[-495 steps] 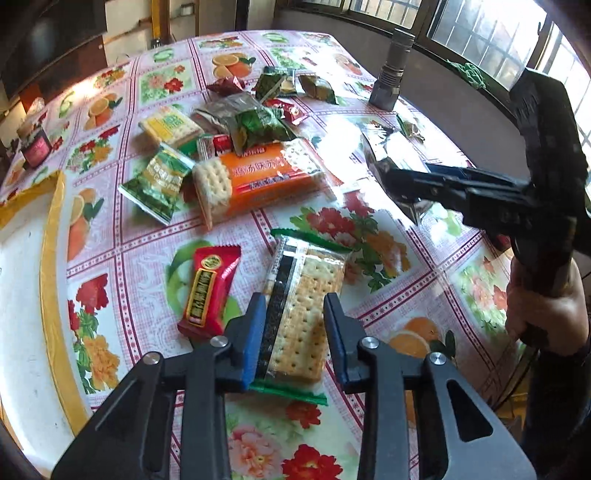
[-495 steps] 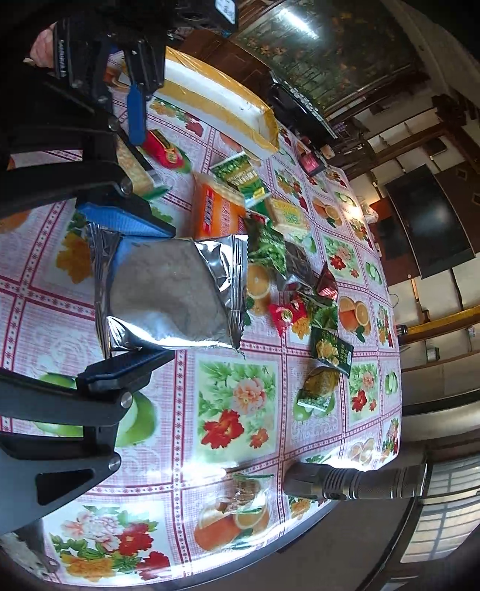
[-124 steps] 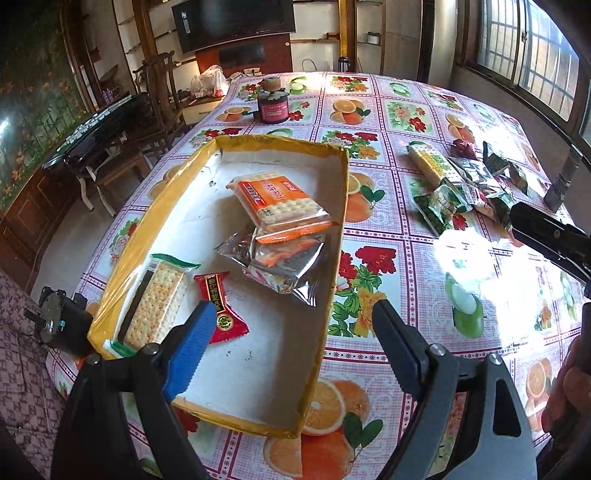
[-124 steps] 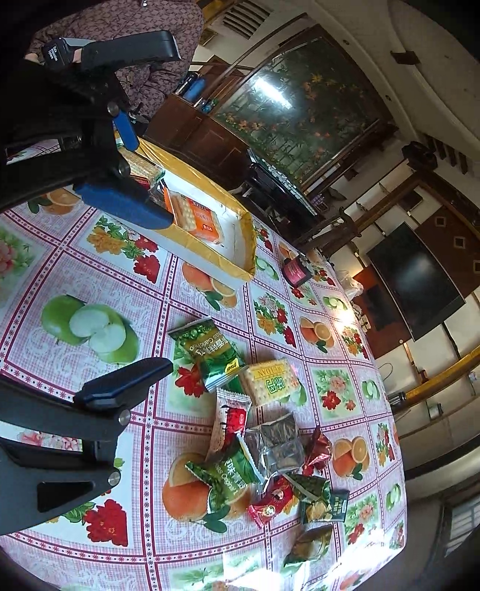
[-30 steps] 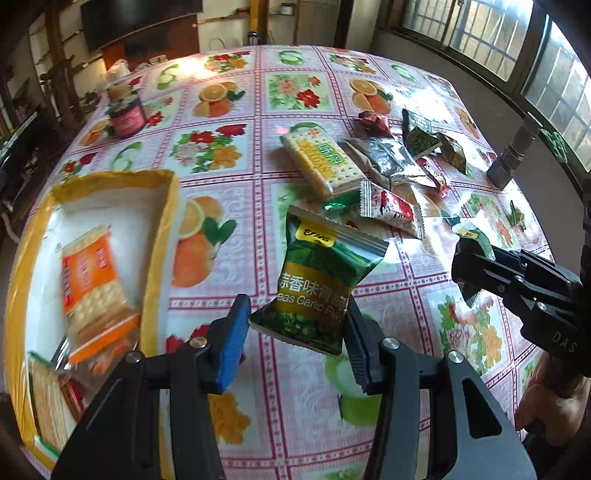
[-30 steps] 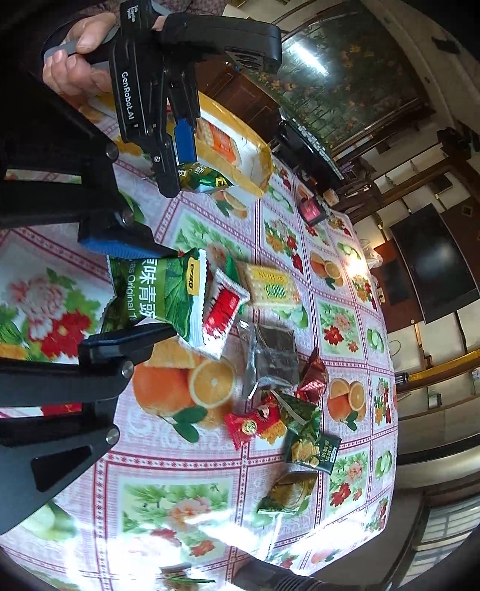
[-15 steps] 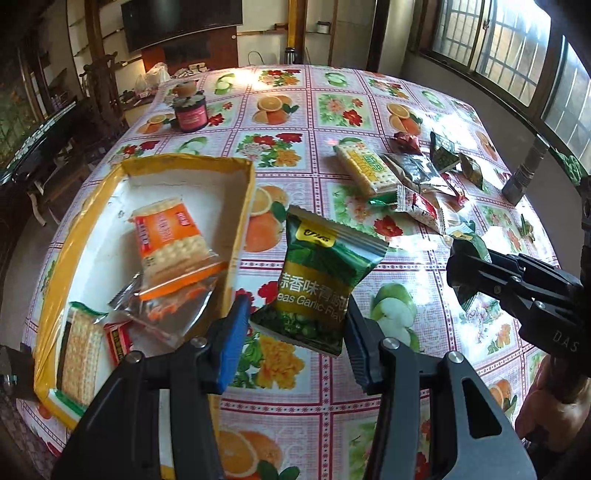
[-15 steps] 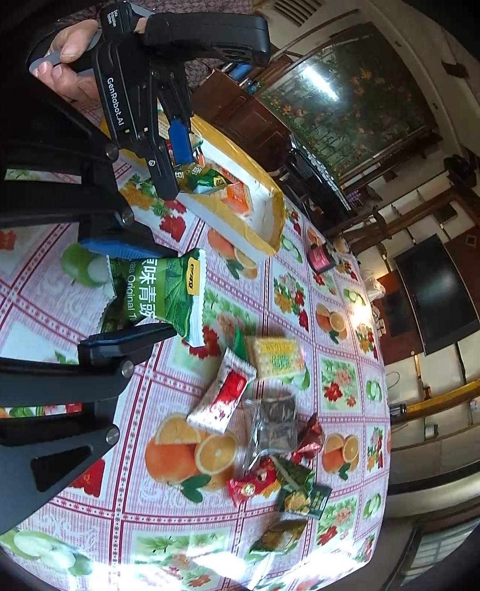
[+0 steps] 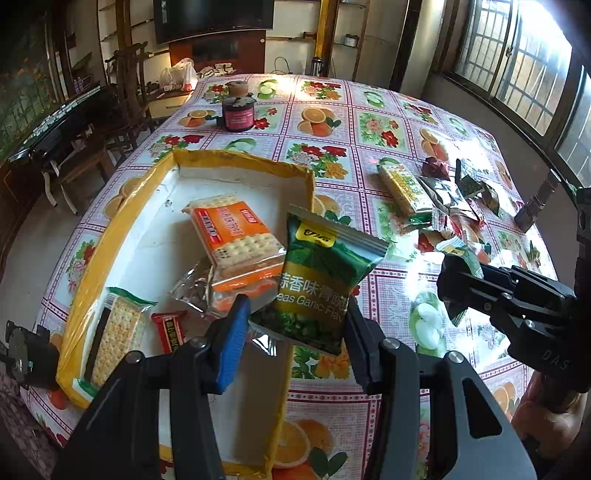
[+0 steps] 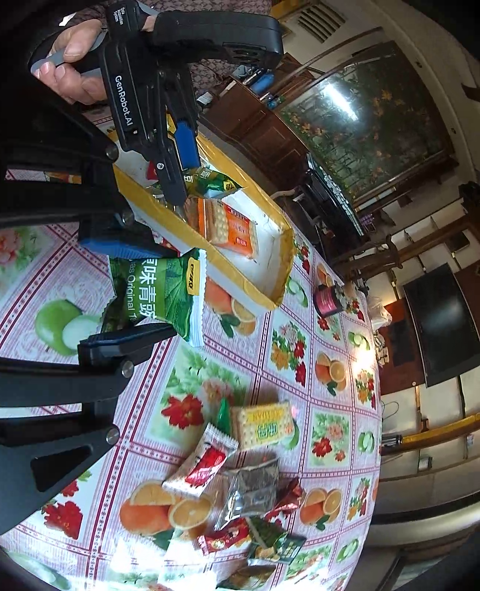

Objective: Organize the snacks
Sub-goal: 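Carry both green bags over the white tray and open both tools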

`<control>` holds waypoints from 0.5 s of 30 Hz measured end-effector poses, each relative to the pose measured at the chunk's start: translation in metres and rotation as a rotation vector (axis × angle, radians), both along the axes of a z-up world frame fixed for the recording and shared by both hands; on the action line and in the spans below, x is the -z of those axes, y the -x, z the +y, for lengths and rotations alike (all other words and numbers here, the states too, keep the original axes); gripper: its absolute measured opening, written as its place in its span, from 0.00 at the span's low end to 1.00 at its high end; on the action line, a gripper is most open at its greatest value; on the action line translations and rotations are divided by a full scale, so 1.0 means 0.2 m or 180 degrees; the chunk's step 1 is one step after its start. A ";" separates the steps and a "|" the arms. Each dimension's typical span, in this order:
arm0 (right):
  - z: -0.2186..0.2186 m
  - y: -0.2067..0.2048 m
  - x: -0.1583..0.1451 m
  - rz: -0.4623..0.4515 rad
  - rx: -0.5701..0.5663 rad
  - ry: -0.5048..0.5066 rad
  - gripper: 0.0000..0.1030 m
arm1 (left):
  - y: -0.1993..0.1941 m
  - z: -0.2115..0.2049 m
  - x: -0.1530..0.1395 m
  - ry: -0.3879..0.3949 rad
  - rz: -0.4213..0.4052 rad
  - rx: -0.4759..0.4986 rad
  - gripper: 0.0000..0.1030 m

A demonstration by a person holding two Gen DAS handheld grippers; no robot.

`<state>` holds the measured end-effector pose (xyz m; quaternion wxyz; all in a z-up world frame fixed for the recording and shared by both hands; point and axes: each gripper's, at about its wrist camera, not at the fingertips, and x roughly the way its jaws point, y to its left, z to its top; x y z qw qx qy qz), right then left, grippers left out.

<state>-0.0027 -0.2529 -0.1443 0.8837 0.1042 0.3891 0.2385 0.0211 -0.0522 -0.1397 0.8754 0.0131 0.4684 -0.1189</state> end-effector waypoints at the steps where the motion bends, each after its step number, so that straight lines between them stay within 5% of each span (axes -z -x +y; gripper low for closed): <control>1: 0.01 0.00 0.00 0.0000 -0.0015 0.0005 0.31 | 0.00 0.01 0.00 0.0002 -0.0004 -0.0012 0.49; 15: 0.21 -0.07 -0.05 -0.0046 -0.0236 0.0017 0.31 | -0.04 0.22 -0.02 0.0030 -0.0036 -0.0258 0.49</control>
